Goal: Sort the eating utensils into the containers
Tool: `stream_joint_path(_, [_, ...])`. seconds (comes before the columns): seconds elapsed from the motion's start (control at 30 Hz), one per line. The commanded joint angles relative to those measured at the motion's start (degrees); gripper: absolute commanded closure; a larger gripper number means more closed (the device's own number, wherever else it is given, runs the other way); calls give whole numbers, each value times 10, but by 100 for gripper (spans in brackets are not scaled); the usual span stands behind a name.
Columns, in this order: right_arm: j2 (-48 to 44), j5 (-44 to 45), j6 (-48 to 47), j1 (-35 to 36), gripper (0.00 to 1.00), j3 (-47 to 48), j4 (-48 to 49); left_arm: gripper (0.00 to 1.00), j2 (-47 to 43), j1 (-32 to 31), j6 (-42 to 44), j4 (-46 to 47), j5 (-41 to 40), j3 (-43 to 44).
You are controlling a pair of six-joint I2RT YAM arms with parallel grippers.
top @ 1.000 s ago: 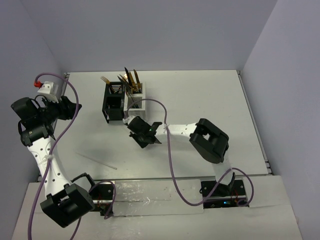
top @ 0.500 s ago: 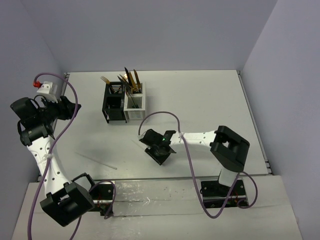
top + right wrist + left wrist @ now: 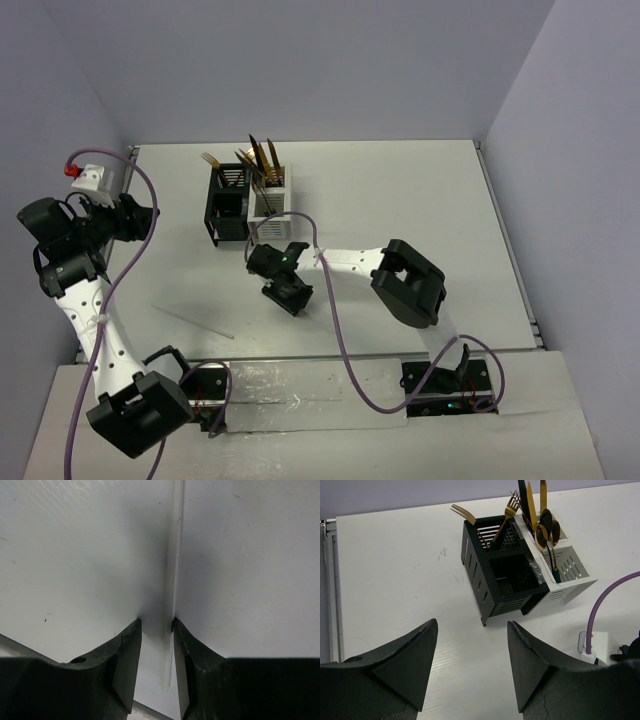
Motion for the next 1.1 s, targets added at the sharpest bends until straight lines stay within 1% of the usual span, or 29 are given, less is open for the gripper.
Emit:
stream_joint_path(0.0, [6, -2, -8, -2, 63, -39, -32, 33, -4, 7, 5, 9, 17, 8])
stream_joint_path(0.1, [7, 6, -1, 3, 71, -53, -46, 33, -4, 9, 2, 14, 21, 5])
stream_joint_path(0.13, [9, 10, 0, 6, 83, -59, -47, 33, -3, 9, 0, 14, 20, 5])
stream_joint_path(0.17, [17, 24, 5, 11, 90, -60, -40, 33, -3, 9, -1, 15, 20, 4])
stream_joint_path(0.2, [21, 29, 7, 12, 97, -58, -35, 33, -3, 10, -1, 16, 20, 3])
stream_joint_path(0.23, [23, 38, 10, 14, 100, -55, -29, 33, -3, 10, 0, 16, 18, 3])
stream_joint_path(0.27, [19, 69, 16, 17, 100, -54, -10, 33, -3, 11, 2, 13, 15, 2])
stream_joint_path(0.33, [-21, 101, 25, 18, 100, -58, 25, 33, -4, 11, 9, 11, 6, 2])
stream_joint_path(0.37, [-74, 130, 27, 18, 100, -65, 76, 33, -4, 13, 9, 11, -1, 0])
stream_joint_path(0.4, [-104, 141, 21, 19, 100, -84, 104, 33, -5, 13, 8, 14, -7, -1])
stream_joint_path(0.43, [-134, 147, 14, 22, 100, -96, 135, 33, -5, 14, 7, 16, -15, -2])
stream_joint_path(0.47, [-192, 153, 3, 26, 100, -109, 194, 33, -5, 15, 5, 18, -29, -4])
stream_joint_path(0.53, [-242, 144, -31, 34, 100, -135, 242, 33, -3, 17, -12, 32, -48, -5])
stream_joint_path(0.57, [-278, 145, -40, 35, 100, -143, 278, 33, -2, 19, -21, 39, -72, -7])
stream_joint_path(0.63, [-305, 141, -55, 38, 100, -149, 316, 33, 5, 24, -33, 50, -90, -5])
stream_joint_path(0.67, [-326, 142, -64, 38, 100, -154, 368, 33, 8, 26, -36, 50, -95, 2])
stream_joint_path(0.7, [-335, 140, -69, 38, 100, -162, 395, 33, 15, 28, -38, 49, -100, 4])
stream_joint_path(0.73, [-343, 144, -69, 38, 100, -165, 462, 33, 19, 33, -44, 47, -100, 9])
stream_joint_path(0.8, [-340, 169, -98, 37, 100, -170, 555, 33, 27, 36, -49, 50, -95, 9])
stream_joint_path(0.83, [-325, 201, -115, 38, 100, -174, 672, 33, 27, 39, -57, 58, -96, 5])
stream_joint_path(0.9, [-291, 231, -128, 33, 100, -171, 792, 33, 33, 42, -62, 60, -99, 3])
stream_joint_path(0.93, [-239, 241, -146, 32, 100, -158, 887, 33, 34, 42, -61, 57, -99, 2])
stream_joint_path(1.0, [-173, 264, -173, 29, 100, -85, 946, 33, 35, 42, -57, 51, -96, 3])
stream_joint_path(1.03, [-103, 290, -199, 25, 100, -15, 969, 33, 34, 42, -55, 46, -95, 2])
stream_joint_path(1.07, [-69, 299, -212, 22, 100, 23, 973, 33, 31, 42, -52, 43, -94, 1])
